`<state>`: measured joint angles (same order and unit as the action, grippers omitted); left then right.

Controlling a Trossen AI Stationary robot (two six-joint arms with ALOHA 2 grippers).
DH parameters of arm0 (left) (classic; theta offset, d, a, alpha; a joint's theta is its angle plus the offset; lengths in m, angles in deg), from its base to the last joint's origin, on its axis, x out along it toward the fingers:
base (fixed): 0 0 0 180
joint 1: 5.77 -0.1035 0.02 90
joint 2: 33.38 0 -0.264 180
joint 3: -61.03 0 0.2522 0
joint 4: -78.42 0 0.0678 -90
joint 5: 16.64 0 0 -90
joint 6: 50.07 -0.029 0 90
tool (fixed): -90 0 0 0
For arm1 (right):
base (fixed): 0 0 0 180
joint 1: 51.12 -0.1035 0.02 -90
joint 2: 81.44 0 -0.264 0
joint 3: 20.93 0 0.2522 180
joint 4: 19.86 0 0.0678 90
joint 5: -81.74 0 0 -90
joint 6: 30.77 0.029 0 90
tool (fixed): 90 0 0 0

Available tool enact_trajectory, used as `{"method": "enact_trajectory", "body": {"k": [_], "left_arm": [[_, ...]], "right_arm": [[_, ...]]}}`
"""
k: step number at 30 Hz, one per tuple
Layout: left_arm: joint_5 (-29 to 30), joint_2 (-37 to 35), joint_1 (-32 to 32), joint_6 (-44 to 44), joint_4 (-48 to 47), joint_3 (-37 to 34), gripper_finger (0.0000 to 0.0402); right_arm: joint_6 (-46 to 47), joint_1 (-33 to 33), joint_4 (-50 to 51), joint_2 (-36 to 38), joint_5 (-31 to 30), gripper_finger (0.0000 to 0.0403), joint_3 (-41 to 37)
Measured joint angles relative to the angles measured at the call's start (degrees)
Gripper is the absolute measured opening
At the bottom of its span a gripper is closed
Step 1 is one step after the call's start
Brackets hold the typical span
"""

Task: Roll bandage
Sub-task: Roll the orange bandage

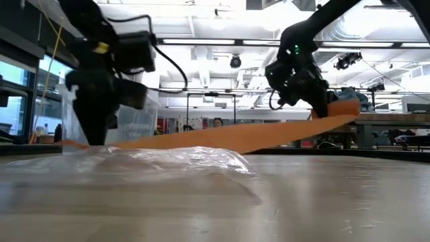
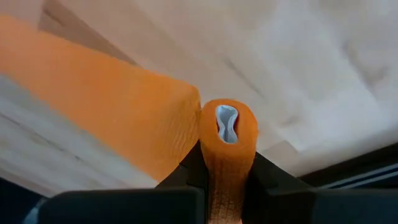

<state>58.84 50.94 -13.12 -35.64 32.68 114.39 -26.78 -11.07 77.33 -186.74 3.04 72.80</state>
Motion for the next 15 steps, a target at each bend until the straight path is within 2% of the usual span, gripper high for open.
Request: {"method": "enact_trajectory", "body": {"k": [6, 10, 15], "left_arm": [[-0.21, -6.12, -0.11, -2.53, -3.01, -3.12, 0.0000], [-0.49, -6.68, -0.13, -3.12, -2.97, -3.35, 0.0000], [-2.01, -6.74, 0.09, -2.57, -0.49, -2.23, 0.0000]], "right_arm": [[8.37, -5.00, -8.23, 5.21, 6.02, 0.0030, -10.07], [14.55, -8.68, -12.97, 7.49, 8.78, 0.0030, -14.55], [19.63, -11.96, -17.78, 8.15, 9.29, 0.0030, -17.08]]}}
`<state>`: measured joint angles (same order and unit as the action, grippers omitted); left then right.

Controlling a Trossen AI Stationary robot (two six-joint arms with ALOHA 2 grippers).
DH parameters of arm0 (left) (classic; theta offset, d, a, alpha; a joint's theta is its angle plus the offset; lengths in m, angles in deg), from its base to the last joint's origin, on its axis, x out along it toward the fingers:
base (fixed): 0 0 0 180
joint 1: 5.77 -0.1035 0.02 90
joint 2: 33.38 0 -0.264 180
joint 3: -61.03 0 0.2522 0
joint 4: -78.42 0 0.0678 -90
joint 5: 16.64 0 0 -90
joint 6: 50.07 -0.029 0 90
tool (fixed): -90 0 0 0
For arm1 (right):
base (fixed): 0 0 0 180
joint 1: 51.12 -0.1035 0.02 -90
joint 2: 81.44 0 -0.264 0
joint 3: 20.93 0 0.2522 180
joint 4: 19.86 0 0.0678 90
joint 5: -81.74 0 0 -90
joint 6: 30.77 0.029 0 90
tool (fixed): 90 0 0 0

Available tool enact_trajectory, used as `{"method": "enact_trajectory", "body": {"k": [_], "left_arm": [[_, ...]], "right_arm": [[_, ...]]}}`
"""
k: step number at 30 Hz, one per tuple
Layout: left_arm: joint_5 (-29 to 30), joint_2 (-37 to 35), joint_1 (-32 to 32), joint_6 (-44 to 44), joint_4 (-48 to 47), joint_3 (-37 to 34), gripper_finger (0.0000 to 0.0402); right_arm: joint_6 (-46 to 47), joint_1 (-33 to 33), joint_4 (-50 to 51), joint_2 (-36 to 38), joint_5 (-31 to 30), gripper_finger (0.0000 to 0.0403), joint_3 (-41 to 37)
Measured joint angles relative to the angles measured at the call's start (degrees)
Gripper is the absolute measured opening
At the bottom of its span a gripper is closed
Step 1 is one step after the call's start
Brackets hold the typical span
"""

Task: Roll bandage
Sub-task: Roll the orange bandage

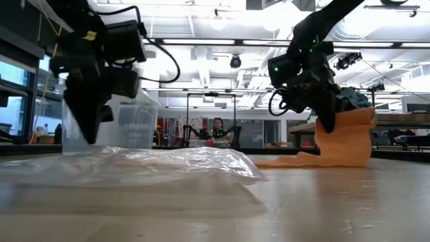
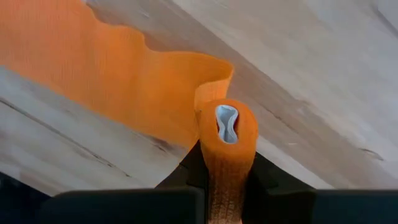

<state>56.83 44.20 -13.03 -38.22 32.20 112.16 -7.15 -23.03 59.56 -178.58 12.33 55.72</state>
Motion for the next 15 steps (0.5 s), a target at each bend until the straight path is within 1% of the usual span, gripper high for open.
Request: {"method": "enact_trajectory", "body": {"k": [3, 5, 8, 12, 15], "left_arm": [[-0.11, 0.53, 1.10, 0.24, 4.40, -0.08, 0.0000], [-0.08, 2.21, 1.65, 2.57, 4.42, -0.24, 0.0000], [-1.57, 3.99, 2.85, 7.04, 5.62, -0.29, 0.0000], [-0.50, 6.44, 5.37, 9.06, 9.85, -0.23, 0.0000], [0.52, 8.83, 6.39, 9.38, 9.27, -0.20, 0.0000]], "right_arm": [[1.21, -0.66, -0.22, 0.02, -0.03, 0.0030, -0.02], [2.05, -0.85, 0.25, 0.39, -0.15, 0.0030, -0.02], [3.14, -1.29, 2.15, 1.90, -0.20, 0.0030, -0.02], [3.74, -1.30, 2.20, 3.41, -0.40, 0.0030, -0.02], [5.12, -1.26, 2.21, 4.07, -0.66, 0.0030, -0.02]]}}
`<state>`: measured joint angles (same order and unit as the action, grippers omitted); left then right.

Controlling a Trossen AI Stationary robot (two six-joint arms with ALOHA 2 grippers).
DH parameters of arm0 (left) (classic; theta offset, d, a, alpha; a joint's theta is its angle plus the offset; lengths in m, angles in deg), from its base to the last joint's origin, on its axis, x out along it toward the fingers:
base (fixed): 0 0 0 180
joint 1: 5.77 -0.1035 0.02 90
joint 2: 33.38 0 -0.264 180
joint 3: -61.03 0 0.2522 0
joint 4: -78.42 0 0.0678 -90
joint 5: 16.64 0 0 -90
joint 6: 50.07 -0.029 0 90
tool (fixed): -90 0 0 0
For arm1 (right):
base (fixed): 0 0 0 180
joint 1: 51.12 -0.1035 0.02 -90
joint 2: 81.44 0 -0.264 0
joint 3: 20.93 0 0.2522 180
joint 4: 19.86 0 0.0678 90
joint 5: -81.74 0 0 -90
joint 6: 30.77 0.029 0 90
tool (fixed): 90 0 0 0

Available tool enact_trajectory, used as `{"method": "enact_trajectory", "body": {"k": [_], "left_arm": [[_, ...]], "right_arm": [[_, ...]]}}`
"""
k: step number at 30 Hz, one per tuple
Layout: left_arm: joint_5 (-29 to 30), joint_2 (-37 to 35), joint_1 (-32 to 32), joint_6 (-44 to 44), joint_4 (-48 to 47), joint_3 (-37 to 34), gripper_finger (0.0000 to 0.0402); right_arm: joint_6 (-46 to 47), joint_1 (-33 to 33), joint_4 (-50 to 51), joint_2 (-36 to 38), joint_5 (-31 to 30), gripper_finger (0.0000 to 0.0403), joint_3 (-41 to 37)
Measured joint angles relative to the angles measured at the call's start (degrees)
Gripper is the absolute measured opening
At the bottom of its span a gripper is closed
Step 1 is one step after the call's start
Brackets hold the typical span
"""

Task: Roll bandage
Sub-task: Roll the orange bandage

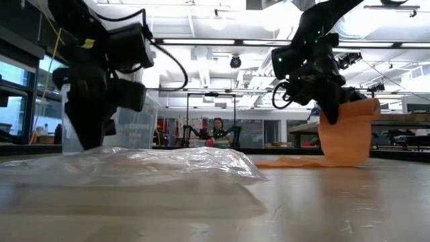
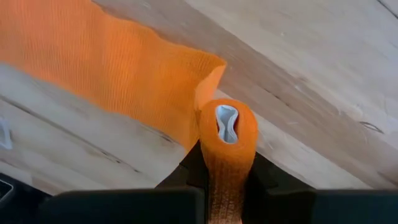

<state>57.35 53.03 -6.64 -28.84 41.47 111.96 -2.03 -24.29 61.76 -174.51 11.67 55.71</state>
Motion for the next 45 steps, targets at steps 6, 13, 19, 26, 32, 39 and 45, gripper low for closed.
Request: {"method": "enact_trajectory", "body": {"k": [6, 13, 19, 26, 32, 39, 45], "left_arm": [[3.00, 0.91, 0.27, 0.64, -5.90, 0.39, 0.0000], [6.72, -1.50, 0.14, -0.96, -13.16, 0.15, 0.0000], [8.65, -3.90, 0.14, -2.43, -17.21, -0.01, 0.0000], [9.06, -5.01, 0.14, -2.41, -19.60, -0.15, 0.0000], [8.74, -5.02, 0.14, -2.36, -19.71, -0.15, 0.0000], [8.46, -5.05, 0.14, -1.83, -19.53, -0.09, 0.0000], [8.36, -5.05, 0.14, -0.79, -20.64, -0.04, 0.0000]], "right_arm": [[2.94, -1.28, 2.01, 1.19, -1.61, 0.0030, 0.00], [6.29, -3.13, 2.44, 1.33, -4.29, 0.0030, -0.72], [13.87, -5.28, -6.24, 1.33, -4.03, 0.0030, -7.08], [21.84, -8.55, -15.60, 1.31, -7.15, 0.0030, -11.03], [25.33, -11.21, -15.16, 1.31, -9.84, 0.0084, -11.23], [26.72, -12.37, -14.71, 1.44, -11.50, 0.0149, -11.23], [26.24, -12.31, -14.32, 3.14, -12.86, 0.0167, -11.23]]}}
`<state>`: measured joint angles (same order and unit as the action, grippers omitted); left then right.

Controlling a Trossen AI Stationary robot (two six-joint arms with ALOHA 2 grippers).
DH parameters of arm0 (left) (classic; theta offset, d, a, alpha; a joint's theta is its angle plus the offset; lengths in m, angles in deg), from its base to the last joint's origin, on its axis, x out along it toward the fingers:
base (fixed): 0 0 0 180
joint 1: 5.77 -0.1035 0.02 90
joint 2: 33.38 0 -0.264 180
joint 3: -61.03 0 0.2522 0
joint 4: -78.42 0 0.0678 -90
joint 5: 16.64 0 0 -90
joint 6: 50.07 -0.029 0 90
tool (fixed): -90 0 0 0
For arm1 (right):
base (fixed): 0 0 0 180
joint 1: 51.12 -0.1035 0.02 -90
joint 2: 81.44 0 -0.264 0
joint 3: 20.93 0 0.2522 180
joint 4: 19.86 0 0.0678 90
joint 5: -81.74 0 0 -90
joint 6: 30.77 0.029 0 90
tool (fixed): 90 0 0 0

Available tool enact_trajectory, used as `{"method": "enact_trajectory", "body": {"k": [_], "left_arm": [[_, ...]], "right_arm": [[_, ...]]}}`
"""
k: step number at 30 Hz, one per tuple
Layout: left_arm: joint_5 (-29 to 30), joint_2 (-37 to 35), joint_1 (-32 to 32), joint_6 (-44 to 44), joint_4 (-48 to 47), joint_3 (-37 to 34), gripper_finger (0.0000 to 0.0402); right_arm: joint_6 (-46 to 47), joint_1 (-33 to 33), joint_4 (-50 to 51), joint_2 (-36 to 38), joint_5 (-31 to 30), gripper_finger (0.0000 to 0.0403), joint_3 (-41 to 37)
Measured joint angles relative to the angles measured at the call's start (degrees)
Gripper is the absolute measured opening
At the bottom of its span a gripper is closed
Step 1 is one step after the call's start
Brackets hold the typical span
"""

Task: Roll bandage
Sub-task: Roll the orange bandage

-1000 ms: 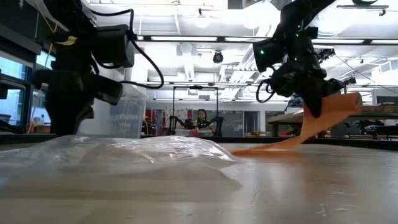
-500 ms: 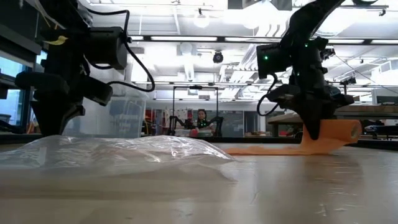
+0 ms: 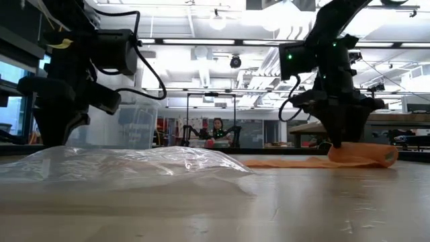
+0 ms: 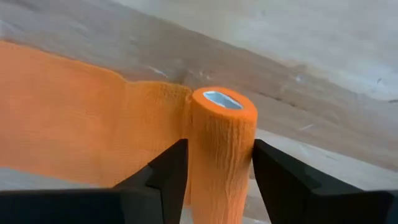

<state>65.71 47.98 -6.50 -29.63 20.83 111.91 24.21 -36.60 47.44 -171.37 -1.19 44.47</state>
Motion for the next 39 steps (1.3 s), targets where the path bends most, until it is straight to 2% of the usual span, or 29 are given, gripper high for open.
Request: {"method": "enact_trajectory", "body": {"k": [7, 15, 22, 31, 35, 39], "left_arm": [[-0.35, -0.04, 0.00, 0.46, -5.39, 0.02, 0.0000], [-0.30, -0.07, 0.00, 0.84, -9.98, 0.04, 0.0000], [0.13, -0.09, 0.00, 4.62, -11.67, 0.07, 0.0000], [-0.98, -1.27, 0.00, 6.04, -12.95, 0.81, 0.0000], [-0.36, -4.38, 0.00, 7.72, -12.87, 1.86, 0.0000], [2.02, -7.71, 0.01, 10.79, -12.82, 1.92, 0.0000]], "right_arm": [[-1.18, 1.17, 4.49, 4.16, -3.04, 0.0168, 0.00], [-3.30, 1.99, 7.47, 5.14, -3.35, 0.0169, 0.00], [-7.26, 1.95, 12.58, 5.22, -3.29, 0.0163, 0.02], [-10.40, 1.93, 14.65, 5.23, -8.10, 0.0102, 0.02], [-13.92, 1.95, 17.61, 6.18, -8.18, 0.0018, -0.11], [-13.68, 2.40, 13.85, 8.55, -5.12, 0.0006, -4.59]]}}
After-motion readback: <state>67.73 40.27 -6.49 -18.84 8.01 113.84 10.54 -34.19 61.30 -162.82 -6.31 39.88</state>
